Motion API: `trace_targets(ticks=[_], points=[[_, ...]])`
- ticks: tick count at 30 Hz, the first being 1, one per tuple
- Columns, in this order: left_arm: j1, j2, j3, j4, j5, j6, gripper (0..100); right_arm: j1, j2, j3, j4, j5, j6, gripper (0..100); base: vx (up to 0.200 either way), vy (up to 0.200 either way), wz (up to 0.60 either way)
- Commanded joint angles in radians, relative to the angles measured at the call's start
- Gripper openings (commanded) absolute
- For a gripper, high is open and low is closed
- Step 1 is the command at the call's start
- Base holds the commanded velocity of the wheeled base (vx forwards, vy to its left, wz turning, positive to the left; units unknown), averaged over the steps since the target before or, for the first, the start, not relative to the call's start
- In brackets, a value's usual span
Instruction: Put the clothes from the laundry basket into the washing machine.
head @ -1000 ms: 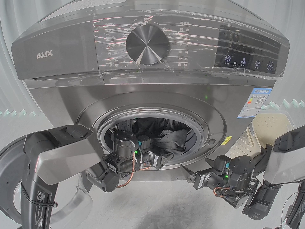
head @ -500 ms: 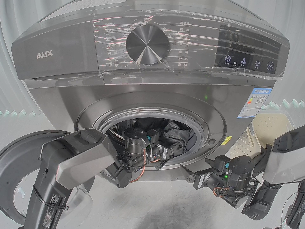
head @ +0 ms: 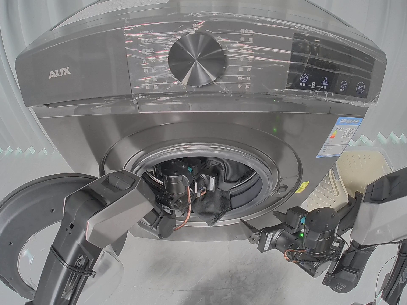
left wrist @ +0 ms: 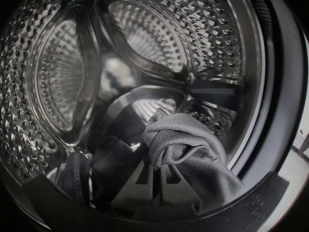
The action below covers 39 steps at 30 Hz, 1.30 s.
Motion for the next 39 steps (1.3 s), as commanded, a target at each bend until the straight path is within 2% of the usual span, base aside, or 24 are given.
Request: trace_targets(ticks=[1, 9, 10, 15, 20, 22, 27, 33, 39], points=[[0.044, 0.041, -0.105, 0.007, 0.052, 0.003, 0, 0.0, 0.003, 0.0, 0.0, 0.0, 0.0, 100, 0.0, 0.0, 0.0], [0.058, 0.039, -0.119, 0.025, 0.066, 0.002, 0, 0.0, 0.003, 0.0, 0.0, 0.0, 0.0, 100, 0.0, 0.0, 0.0], [0.059, 0.039, -0.119, 0.025, 0.066, 0.002, 100, 0.0, 0.003, 0.001, 0.0, 0.0, 0.0, 100, 0.0, 0.0, 0.0], [0.058, 0.027, -0.094, 0.016, 0.061, 0.0, 100, 0.0, 0.003, 0.001, 0.0, 0.0, 0.0, 100, 0.0, 0.0, 0.0], [0.021, -0.122, 0.197, 0.043, 0.028, 0.003, 100, 0.0, 0.003, 0.001, 0.0, 0.0, 0.0, 100, 0.0, 0.0, 0.0], [0.01, -0.154, 0.279, 0.045, 0.005, 0.01, 100, 0.0, 0.003, 0.0, 0.0, 0.0, 0.0, 100, 0.0, 0.0, 0.0], [-0.019, -0.202, 0.395, 0.042, -0.002, 0.03, 100, 0.002, 0.003, 0.0, 0.0, 0.0, 0.0, 100, 0.0, 0.0, 0.0], [-0.05, -0.214, 0.463, 0.039, -0.017, 0.056, 100, 0.0, 0.003, 0.001, 0.0, 0.0, 0.0, 100, 0.0, 0.0, 0.0], [-0.071, -0.205, 0.44, 0.023, -0.037, 0.053, 100, 0.0, 0.003, 0.001, 0.0, 0.0, 0.0, 100, 0.0, 0.0, 0.0]])
